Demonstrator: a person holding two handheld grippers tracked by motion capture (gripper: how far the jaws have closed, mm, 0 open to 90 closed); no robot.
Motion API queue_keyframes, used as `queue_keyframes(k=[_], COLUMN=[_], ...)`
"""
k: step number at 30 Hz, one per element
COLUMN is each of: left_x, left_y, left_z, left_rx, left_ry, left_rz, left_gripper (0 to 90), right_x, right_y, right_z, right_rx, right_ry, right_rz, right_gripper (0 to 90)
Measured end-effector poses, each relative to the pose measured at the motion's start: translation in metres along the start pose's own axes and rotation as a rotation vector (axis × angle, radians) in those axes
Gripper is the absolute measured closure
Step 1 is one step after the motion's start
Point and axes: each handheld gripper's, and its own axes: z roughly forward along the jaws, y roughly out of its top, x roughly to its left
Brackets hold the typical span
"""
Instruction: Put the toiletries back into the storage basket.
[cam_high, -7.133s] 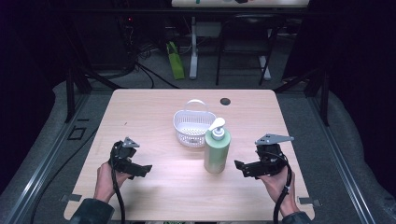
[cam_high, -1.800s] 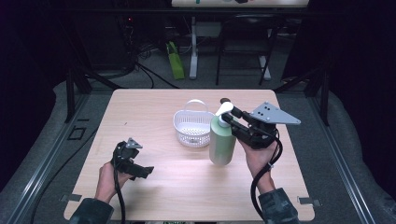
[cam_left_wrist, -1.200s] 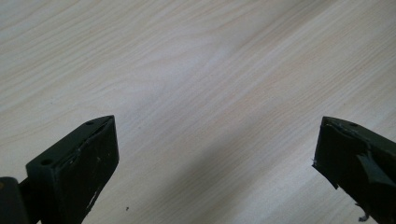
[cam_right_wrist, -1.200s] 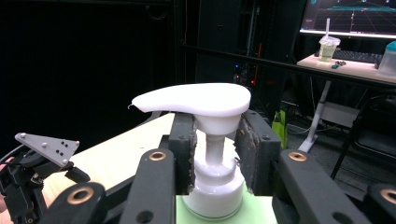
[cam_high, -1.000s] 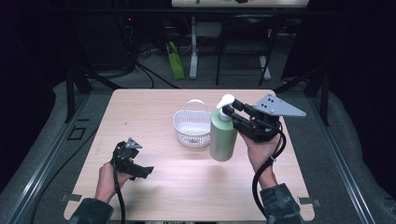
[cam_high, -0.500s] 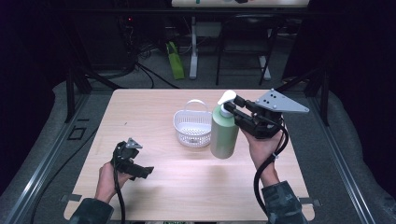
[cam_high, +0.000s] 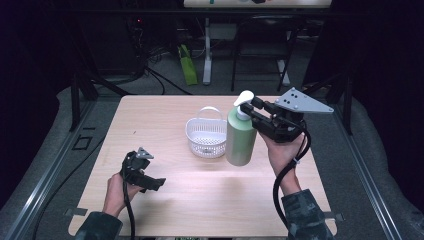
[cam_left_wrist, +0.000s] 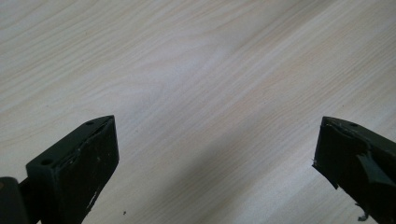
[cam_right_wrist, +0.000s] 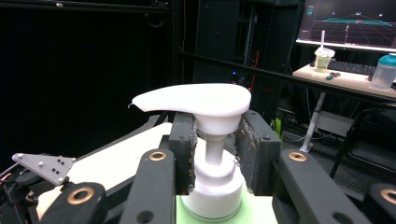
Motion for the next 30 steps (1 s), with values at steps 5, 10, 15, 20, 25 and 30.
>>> queue_keyframes(k=[5, 10, 15, 20, 25, 30], left_x=[0.001, 0.0, 0.0, 0.0, 0.0, 0.0], left_y=[0.001, 0.0, 0.001, 0.0, 0.0, 0.0], left_z=[-0.001, -0.001, 0.0, 0.0, 0.0, 0.0], left_rx=[-0.001, 0.001, 0.006, 0.0, 0.002, 0.0], left_ry=[-0.003, -0.003, -0.006, -0.003, -0.005, -0.003], left_rz=[0.004, 0.004, 0.009, 0.004, 0.008, 0.002], left_gripper=[0.0, 0.0, 0.0, 0.0, 0.0, 0.0], right_x=[-0.002, -0.004, -0.005, -0.006, -0.006, -0.006], right_y=[0.006, 0.013, 0.019, 0.023, 0.027, 0.029], right_z=[-0.001, -0.001, 0.0, 0.002, 0.005, 0.009], right_rx=[-0.003, -0.005, -0.008, -0.009, -0.011, -0.012], right_ry=[-0.005, -0.008, -0.007, -0.007, -0.003, 0.0], right_rz=[-0.005, -0.011, -0.016, -0.022, -0.018, -0.014], right_gripper=[68.3, 68.3, 68.3, 68.3, 68.4, 68.4])
